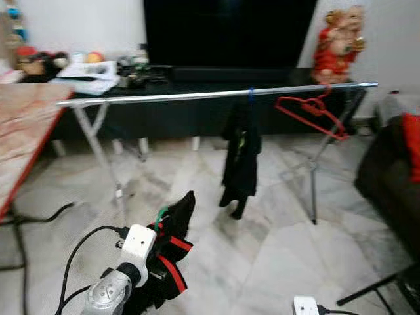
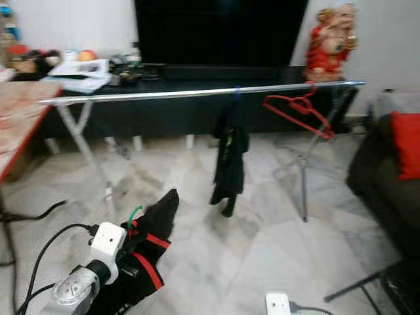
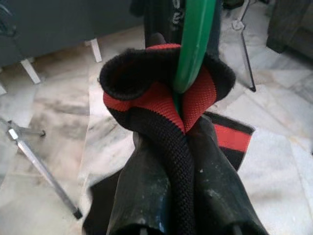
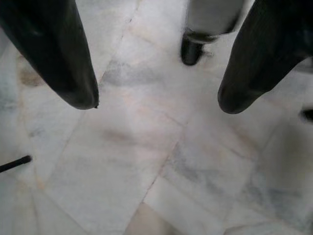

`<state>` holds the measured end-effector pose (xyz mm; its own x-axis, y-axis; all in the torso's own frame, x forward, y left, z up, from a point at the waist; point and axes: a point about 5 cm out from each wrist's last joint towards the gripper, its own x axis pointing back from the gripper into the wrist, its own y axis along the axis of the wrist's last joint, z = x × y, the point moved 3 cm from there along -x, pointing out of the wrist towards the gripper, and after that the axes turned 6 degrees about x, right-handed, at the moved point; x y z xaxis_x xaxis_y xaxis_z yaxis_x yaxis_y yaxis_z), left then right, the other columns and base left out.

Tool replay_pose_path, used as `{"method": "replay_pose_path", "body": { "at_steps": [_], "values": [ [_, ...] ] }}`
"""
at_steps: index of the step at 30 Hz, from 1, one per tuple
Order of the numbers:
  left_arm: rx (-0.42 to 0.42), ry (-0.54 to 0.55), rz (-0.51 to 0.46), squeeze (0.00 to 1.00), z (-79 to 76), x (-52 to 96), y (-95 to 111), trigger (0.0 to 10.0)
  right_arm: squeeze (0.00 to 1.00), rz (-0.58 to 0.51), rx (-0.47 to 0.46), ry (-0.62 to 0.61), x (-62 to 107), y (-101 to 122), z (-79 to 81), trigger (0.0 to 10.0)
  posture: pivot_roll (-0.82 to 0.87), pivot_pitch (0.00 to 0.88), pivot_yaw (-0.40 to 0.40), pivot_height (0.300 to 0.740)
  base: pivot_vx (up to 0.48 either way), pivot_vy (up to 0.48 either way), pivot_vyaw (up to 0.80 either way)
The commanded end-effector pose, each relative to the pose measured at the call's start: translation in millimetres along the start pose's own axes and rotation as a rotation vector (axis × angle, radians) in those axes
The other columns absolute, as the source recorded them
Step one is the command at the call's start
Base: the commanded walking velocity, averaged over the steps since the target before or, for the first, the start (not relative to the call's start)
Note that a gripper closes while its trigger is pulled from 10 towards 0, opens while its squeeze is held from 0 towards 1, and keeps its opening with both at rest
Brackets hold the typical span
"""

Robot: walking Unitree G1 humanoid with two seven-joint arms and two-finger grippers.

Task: Hang hanger

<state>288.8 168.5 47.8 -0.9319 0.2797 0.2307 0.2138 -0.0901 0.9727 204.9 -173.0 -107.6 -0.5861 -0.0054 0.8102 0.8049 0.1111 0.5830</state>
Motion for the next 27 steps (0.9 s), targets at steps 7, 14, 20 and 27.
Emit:
{"method": "replay_pose_path", "body": {
  "at_steps": [7,14,20,27],
  "values": [
    [0.0,-0.012,-0.031,0.0,-5.0,-3.6,9.3,10.0,0.0,0.011,-0.006,-0.01,1.2,-5.0,-5.3,10.0,0.07,0.072,-0.038,0.74,0.328,0.0,0.0],
    [-0.005,0.006,-0.029,0.0,-0.5,-3.2,9.9,10.0,0.0,0.002,0.0,-0.005,0.9,-3.0,-3.8,10.0,0.07,0.074,-0.035,0.74,0.331,0.0,0.0],
    [0.01,0.024,-0.037,0.0,3.1,-5.7,12.8,10.0,0.0,-0.005,0.014,0.001,0.9,-1.9,-3.0,10.0,0.07,0.074,-0.034,0.74,0.33,0.0,0.0],
    [0.011,0.026,-0.039,0.0,4.0,-6.6,14.4,10.0,0.0,-0.003,0.006,0.002,0.9,-2.5,-2.1,10.0,0.07,0.076,-0.034,0.74,0.333,0.0,0.0]
  ]
}}
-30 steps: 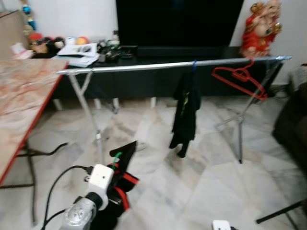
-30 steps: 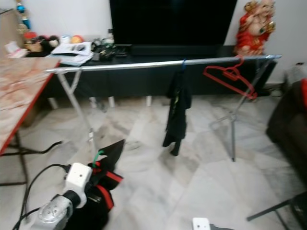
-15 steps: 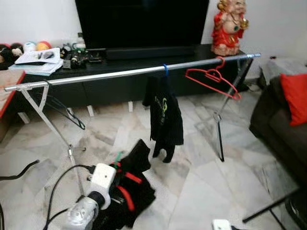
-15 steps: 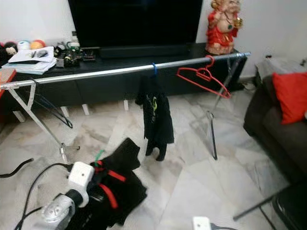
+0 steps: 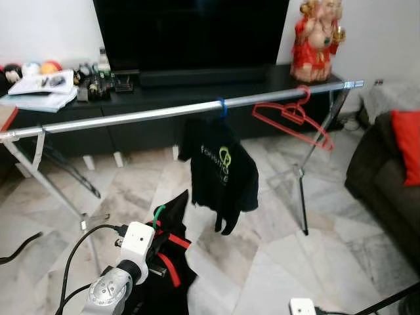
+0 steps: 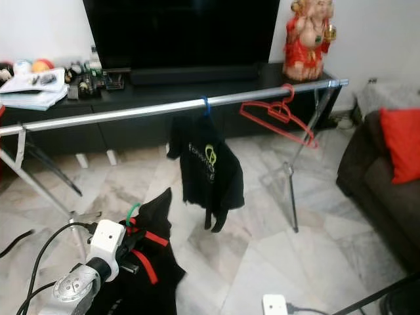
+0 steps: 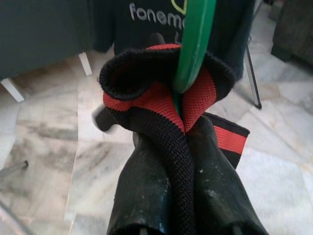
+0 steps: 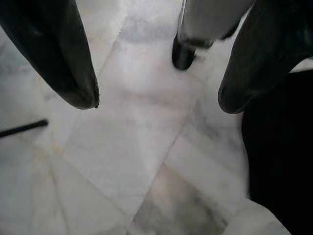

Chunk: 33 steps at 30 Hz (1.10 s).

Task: Hang hanger

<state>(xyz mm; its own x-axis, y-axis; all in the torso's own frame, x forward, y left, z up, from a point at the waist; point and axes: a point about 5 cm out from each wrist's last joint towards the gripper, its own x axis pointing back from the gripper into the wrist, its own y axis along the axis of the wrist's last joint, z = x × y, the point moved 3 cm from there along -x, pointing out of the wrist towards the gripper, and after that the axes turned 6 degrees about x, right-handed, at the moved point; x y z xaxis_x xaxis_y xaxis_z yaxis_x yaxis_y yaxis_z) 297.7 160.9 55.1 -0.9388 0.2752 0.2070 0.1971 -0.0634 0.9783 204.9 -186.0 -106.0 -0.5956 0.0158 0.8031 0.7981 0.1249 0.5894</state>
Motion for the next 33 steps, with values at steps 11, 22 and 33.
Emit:
{"method": "replay_pose_path", "body": {
  "at_steps": [11,22,33],
  "values": [
    [-0.01,0.016,-0.015,0.0,9.4,-1.5,6.5,10.0,0.0,0.011,-0.017,0.026,-0.2,-3.0,11.3,10.0,0.07,0.076,-0.035,0.74,0.341,0.0,0.0],
    [-0.011,0.043,-0.016,0.0,15.9,-2.9,7.7,10.0,0.0,0.012,-0.019,0.04,-0.3,-2.9,13.2,10.0,0.07,0.072,-0.036,0.74,0.347,0.0,0.0],
    [-0.033,0.102,-0.013,0.0,26.5,-4.6,9.9,10.0,0.0,-0.008,-0.003,0.067,-0.6,0.7,17.6,10.0,0.07,0.065,-0.035,0.74,0.357,0.0,0.42]
  ]
}}
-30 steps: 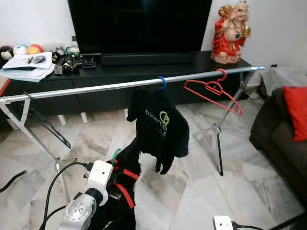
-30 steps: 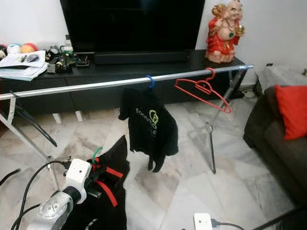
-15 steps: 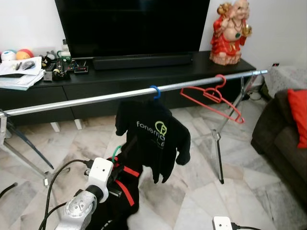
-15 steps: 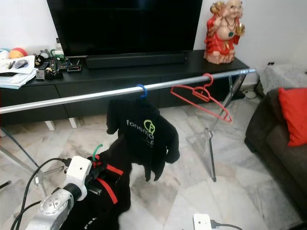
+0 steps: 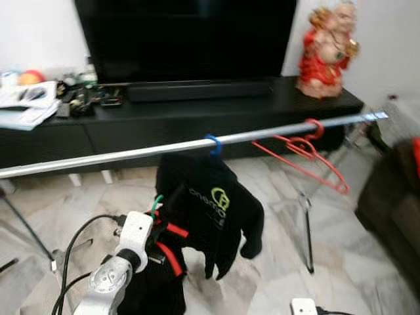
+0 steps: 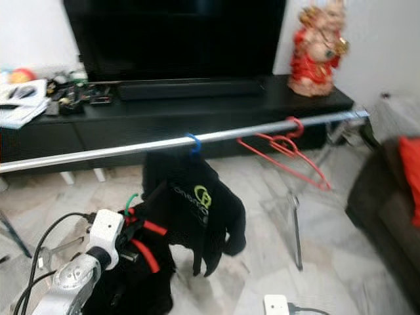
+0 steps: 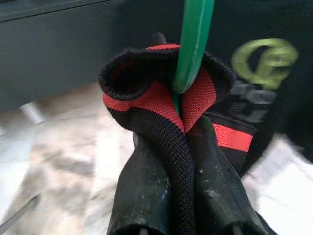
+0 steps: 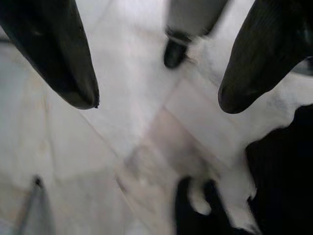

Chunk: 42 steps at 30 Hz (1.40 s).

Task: Hang hanger

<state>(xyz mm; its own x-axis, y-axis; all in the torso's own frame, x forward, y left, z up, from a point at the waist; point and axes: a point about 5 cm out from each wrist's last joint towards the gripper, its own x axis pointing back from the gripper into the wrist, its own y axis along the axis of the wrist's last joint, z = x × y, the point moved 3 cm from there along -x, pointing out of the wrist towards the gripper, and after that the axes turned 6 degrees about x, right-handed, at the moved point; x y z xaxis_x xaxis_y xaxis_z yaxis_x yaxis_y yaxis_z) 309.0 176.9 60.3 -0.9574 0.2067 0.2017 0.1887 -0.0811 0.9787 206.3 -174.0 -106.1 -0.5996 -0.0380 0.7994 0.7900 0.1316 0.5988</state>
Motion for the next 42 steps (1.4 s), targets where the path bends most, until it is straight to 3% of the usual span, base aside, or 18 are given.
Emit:
{"method": "replay_pose_path", "body": {
  "at_steps": [1,4,9,15,20,30,42],
  "values": [
    [-0.016,0.039,-0.008,0.0,9.5,-0.3,3.2,10.0,0.0,0.005,-0.013,0.016,-0.1,-2.0,6.2,10.0,0.07,0.055,-0.034,0.74,0.368,0.0,0.0],
    [-0.007,0.072,-0.009,0.0,15.3,-0.9,2.9,10.0,0.0,0.012,-0.01,0.022,-0.2,-2.9,7.4,10.0,0.07,0.053,-0.034,0.74,0.341,0.0,0.0],
    [0.003,0.033,-0.015,0.0,14.1,-2.6,6.7,10.0,0.0,0.011,-0.011,0.024,-0.3,-2.5,7.8,10.0,0.08,0.051,-0.033,0.74,0.061,0.0,0.0],
    [-0.025,-0.099,0.001,0.0,3.6,-5.3,9.6,10.0,0.0,0.009,-0.016,0.023,-0.5,-1.8,8.7,10.0,0.08,0.06,-0.034,0.74,0.0,0.0,0.0],
    [-0.114,-0.227,0.027,0.0,-6.5,-9.8,15.2,10.0,0.0,0.014,-0.015,0.024,-0.2,-3.8,9.7,10.0,0.08,0.067,-0.03,0.74,0.0,0.0,0.0],
    [-0.165,-0.184,-0.007,0.0,3.6,-29.9,34.8,10.0,0.0,0.017,-0.018,0.022,-0.3,-4.7,12.2,10.0,0.08,0.069,-0.017,0.74,0.0,0.0,0.0],
    [-0.156,-0.099,-0.07,0.0,12.4,-57.5,69.9,10.0,0.0,0.014,-0.029,0.005,-0.8,-3.0,12.9,10.0,0.07,0.078,-0.001,0.74,0.0,0.0,0.0]
  ]
}}
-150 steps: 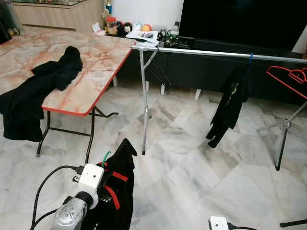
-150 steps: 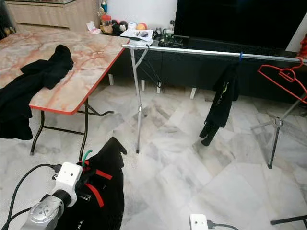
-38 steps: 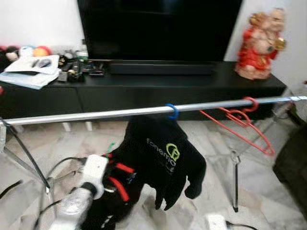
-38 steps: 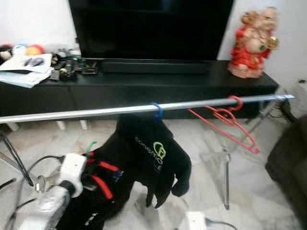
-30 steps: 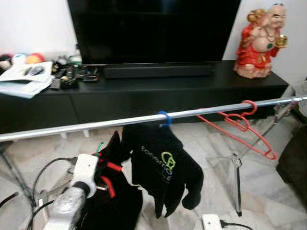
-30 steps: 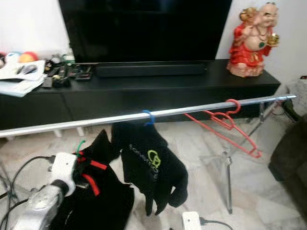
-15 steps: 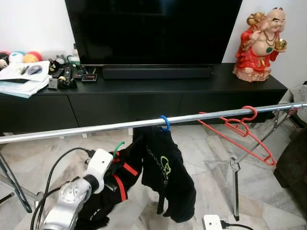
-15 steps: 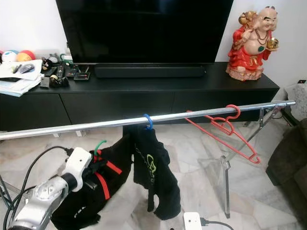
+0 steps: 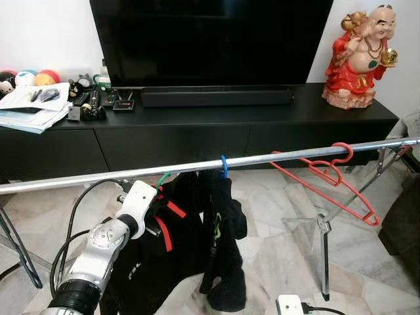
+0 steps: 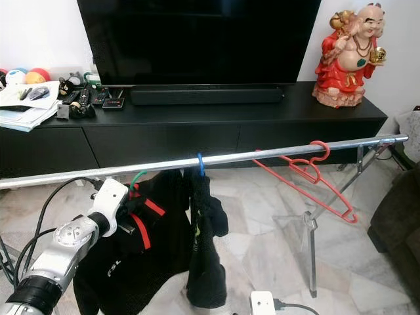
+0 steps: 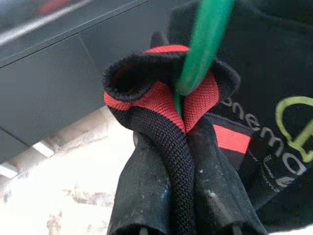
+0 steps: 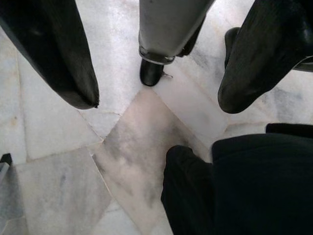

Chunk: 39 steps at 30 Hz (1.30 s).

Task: Hang hanger

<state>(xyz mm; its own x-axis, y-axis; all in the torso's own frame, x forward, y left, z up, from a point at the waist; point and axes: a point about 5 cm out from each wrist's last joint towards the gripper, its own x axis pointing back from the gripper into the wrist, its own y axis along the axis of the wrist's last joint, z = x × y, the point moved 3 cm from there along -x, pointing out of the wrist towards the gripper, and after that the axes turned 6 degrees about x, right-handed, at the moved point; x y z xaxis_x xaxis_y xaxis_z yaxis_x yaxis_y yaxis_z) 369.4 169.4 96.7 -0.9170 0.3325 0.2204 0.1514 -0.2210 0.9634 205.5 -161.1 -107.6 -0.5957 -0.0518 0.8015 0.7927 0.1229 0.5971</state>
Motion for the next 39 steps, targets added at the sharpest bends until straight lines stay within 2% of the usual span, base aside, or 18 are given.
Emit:
{"method": "replay_pose_path", "body": {
  "at_steps": [1,10,18,20,21,22,25,28,29,30,33,37,38,39],
  "values": [
    [-0.006,0.043,-0.075,0.0,9.2,-6.4,23.2,10.0,0.0,0.011,-0.02,-0.01,0.3,-3.1,0.1,10.0,0.08,0.078,0.001,0.74,0.0,0.0,0.0],
    [0.017,0.063,-0.075,0.0,10.6,-14.0,29.2,10.0,0.0,0.009,-0.025,-0.016,0.1,-2.5,1.8,10.0,0.07,0.083,0.022,0.74,0.0,0.0,0.0],
    [0.018,0.09,0.069,0.0,19.1,-5.7,-0.4,10.0,0.0,0.011,-0.053,-0.019,-0.3,-2.9,7.1,10.0,0.08,0.086,0.049,0.74,0.0,0.0,0.0],
    [0.016,0.099,0.143,0.0,21.0,-3.2,-14.8,10.0,0.0,0.009,-0.059,-0.024,-0.4,-2.6,7.2,10.0,0.08,0.088,0.054,0.74,0.0,0.0,0.0],
    [0.016,0.099,0.143,0.0,21.0,-3.2,-14.8,10.0,0.0,0.009,-0.059,-0.024,-0.4,-2.6,7.2,10.0,0.08,0.088,0.054,0.74,0.0,0.0,0.0],
    [0.016,0.094,0.174,0.0,20.4,-1.4,-23.4,10.0,0.0,0.009,-0.066,-0.034,-0.2,-3.0,5.8,10.0,0.08,0.089,0.057,0.74,0.0,0.0,0.0],
    [0.028,0.03,0.115,0.0,13.0,0.1,-17.5,10.0,0.0,0.008,-0.072,-0.05,0.1,-3.7,3.5,10.0,0.08,0.09,0.056,0.74,0.0,0.0,0.0],
    [0.004,-0.063,0.074,0.0,3.5,3.7,-12.0,10.0,0.0,0.008,-0.07,-0.06,0.3,-4.0,2.0,10.0,0.08,0.09,0.054,0.74,0.0,0.0,0.0],
    [-0.032,-0.194,0.062,0.0,-8.6,10.1,-9.9,10.0,0.0,0.009,-0.064,-0.067,0.5,-4.3,0.7,10.0,0.09,0.092,0.051,0.74,0.0,0.0,0.0],
    [-0.032,-0.194,0.062,0.0,-8.6,10.1,-9.9,10.0,0.0,0.009,-0.064,-0.067,0.5,-4.3,0.7,10.0,0.09,0.092,0.051,0.74,0.0,0.0,0.0],
    [-0.064,-0.298,0.032,0.0,-16.2,17.2,-2.0,10.0,0.0,0.009,-0.062,-0.081,0.8,-4.5,-2.2,10.0,0.09,0.092,0.048,0.74,0.0,0.0,0.0],
    [-0.063,-0.285,-0.008,0.0,-11.9,16.6,7.4,10.0,0.0,0.008,-0.059,-0.09,0.9,-4.1,-3.9,10.0,0.09,0.091,0.046,0.74,0.0,0.0,0.0],
    [-0.05,-0.256,-0.061,0.0,-6.7,14.6,19.3,10.0,0.0,0.006,-0.052,-0.096,0.8,-3.2,-5.1,10.0,0.09,0.088,0.043,0.74,0.0,0.0,0.0],
    [-0.05,-0.256,-0.061,0.0,-6.7,14.6,19.3,10.0,0.0,0.006,-0.052,-0.096,0.8,-3.2,-5.1,10.0,0.09,0.088,0.043,0.74,0.0,0.0,0.0]
  ]
}}
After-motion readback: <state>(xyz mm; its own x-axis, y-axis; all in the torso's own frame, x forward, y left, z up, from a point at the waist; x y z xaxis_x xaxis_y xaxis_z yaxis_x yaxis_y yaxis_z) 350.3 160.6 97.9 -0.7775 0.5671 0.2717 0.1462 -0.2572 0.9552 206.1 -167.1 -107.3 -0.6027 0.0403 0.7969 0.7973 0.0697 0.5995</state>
